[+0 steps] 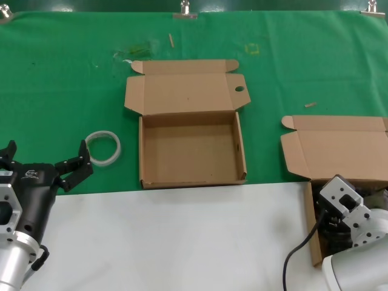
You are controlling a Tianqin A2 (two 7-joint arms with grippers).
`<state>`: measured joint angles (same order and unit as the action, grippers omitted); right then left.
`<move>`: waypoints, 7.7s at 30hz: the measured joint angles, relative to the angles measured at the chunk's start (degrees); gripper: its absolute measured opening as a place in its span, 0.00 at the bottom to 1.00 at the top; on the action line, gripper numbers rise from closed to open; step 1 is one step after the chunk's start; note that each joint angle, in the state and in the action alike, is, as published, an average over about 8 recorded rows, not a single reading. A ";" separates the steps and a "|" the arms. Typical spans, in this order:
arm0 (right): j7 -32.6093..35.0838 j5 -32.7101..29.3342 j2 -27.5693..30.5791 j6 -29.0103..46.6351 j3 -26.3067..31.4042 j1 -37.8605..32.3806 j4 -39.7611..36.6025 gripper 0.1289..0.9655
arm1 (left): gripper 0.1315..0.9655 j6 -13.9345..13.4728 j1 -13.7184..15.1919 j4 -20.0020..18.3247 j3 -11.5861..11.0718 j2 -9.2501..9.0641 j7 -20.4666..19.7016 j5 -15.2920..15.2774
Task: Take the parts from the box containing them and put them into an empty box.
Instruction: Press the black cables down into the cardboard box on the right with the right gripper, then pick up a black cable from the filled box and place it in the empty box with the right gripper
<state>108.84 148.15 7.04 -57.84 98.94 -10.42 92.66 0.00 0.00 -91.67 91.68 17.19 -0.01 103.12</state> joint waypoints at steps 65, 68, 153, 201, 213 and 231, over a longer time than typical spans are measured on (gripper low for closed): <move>-0.26 4.07 0.19 2.31 -1.37 0.76 -1.69 0.87 | 1.00 0.00 0.00 0.00 0.00 0.00 0.00 0.00; 0.05 4.18 0.19 2.66 -1.73 0.55 -2.11 0.87 | 1.00 0.00 0.00 0.00 0.00 0.00 0.00 0.00; -21.56 9.54 0.22 20.31 35.49 -35.09 -37.57 0.08 | 1.00 0.00 0.00 0.00 0.00 0.00 0.00 0.00; -42.01 9.58 1.85 23.51 42.79 -29.59 -31.59 0.08 | 1.00 0.00 0.00 0.00 0.00 0.00 -0.02 -0.02; -44.23 9.58 2.41 25.18 43.42 -29.40 -32.19 0.08 | 1.00 0.00 0.00 0.00 0.00 0.00 -0.02 -0.01; -53.69 9.58 4.68 29.55 51.08 -33.72 -35.91 0.08 | 1.00 0.00 0.00 0.00 0.00 0.00 -0.02 -0.01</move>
<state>55.15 157.74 11.72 -28.29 150.02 -44.14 56.75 0.00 0.00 -91.67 91.68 17.19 -0.02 103.11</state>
